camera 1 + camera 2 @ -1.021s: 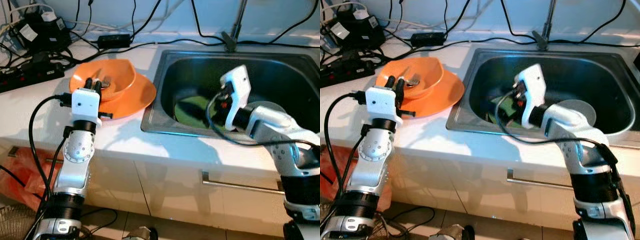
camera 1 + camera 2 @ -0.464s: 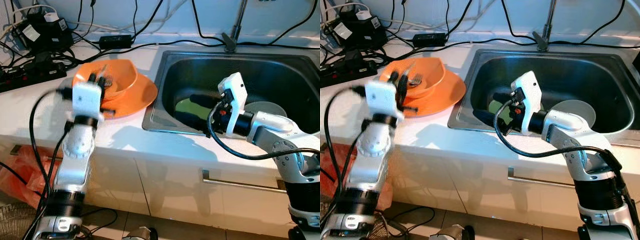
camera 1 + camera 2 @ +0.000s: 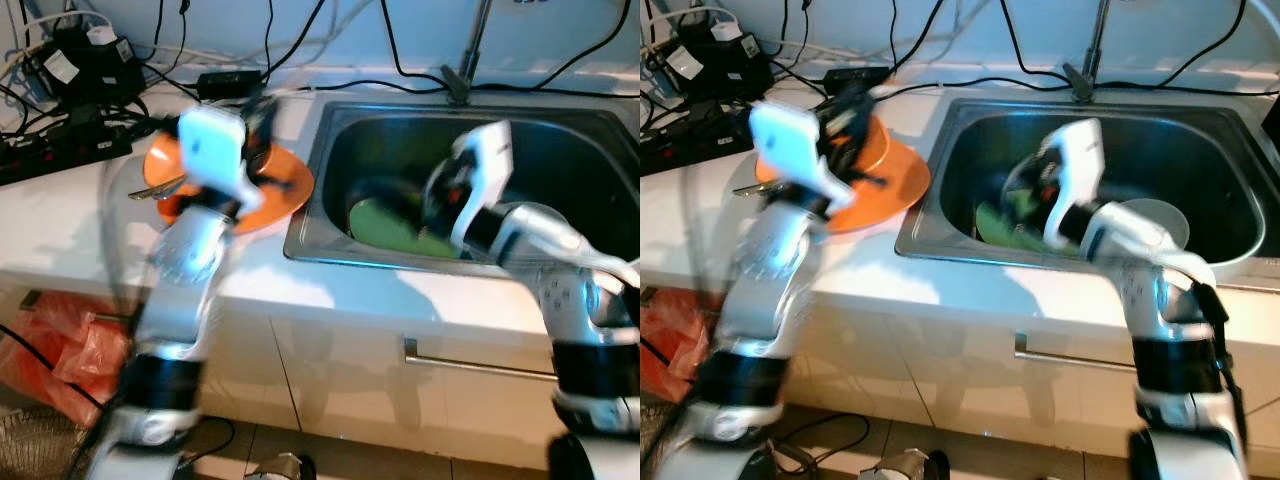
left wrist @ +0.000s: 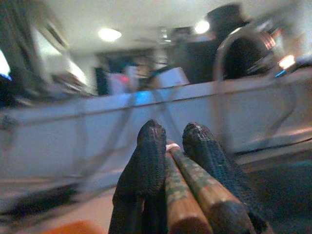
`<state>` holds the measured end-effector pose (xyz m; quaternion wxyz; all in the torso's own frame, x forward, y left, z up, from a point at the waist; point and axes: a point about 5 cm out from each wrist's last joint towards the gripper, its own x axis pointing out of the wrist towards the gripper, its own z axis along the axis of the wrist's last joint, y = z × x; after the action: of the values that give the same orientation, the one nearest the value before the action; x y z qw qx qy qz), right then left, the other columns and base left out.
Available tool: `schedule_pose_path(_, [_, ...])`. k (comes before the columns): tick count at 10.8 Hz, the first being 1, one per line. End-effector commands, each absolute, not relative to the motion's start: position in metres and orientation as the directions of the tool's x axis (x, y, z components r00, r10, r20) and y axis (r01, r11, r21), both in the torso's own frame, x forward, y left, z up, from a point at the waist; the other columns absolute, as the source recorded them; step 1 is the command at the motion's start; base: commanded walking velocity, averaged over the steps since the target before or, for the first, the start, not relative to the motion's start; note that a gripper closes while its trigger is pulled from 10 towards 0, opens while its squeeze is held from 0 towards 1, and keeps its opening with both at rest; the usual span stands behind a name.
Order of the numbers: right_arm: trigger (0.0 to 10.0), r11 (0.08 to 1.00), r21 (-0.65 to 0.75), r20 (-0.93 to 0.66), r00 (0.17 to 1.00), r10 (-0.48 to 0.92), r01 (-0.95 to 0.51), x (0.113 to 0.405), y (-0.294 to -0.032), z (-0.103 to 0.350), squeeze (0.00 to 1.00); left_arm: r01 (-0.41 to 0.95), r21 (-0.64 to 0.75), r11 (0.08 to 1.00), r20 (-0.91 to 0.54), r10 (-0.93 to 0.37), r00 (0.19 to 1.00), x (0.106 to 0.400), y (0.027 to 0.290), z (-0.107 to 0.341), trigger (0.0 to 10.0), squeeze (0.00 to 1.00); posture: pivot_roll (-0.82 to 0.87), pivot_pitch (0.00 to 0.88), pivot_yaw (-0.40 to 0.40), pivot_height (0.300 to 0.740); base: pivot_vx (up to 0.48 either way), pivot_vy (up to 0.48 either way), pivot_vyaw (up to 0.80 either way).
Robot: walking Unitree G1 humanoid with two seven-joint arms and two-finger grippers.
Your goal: Kitchen organization
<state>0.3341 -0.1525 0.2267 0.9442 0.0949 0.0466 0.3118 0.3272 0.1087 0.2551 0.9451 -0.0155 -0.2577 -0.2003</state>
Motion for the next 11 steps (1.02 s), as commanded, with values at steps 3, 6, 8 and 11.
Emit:
schedule_pose_path(3, [10.0, 0.82, 0.362, -0.011, 0.878, 0.479, -0.442, 0.347, -0.16, 0.226, 0.0, 0.606, -0.335, 0.721, 0.395, -0.477, 0.785, 0.345, 0.097, 0.248, 0.0, 0.0, 0.11, 0.08, 0.098, 0.74, 0.0, 0.0, 0.0])
schedule_pose_path(6, [10.0, 0.799, 0.446, 0.034, 0.9, 0.434, -0.403, 0.352, -0.158, 0.23, 0.0, 0.598, -0.613, 0.516, 0.337, -0.514, 0.789, 0.355, 0.088, 0.231, 0.0, 0.0, 0.1, 0.086, 0.103, 0.74, 0.0, 0.0, 0.0])
schedule_pose_path(8, [10.0, 0.776, 0.498, 0.042, 0.905, 0.424, -0.387, 0.354, -0.154, 0.231, 0.0, 0.537, -0.736, 0.412, 0.298, -0.516, 0.803, 0.358, 0.082, 0.219, 0.0, 0.0, 0.1, 0.088, 0.107, 0.74, 0.0, 0.0, 0.0])
schedule_pose_path(11, [10.0, 0.728, 0.561, 0.09, 0.903, 0.42, -0.394, 0.359, -0.131, 0.237, 0.0, 0.343, -0.923, 0.177, 0.231, -0.458, 0.859, 0.364, 0.08, 0.202, 0.0, 0.0, 0.1, 0.092, 0.115, 0.74, 0.0, 0.0, 0.0])
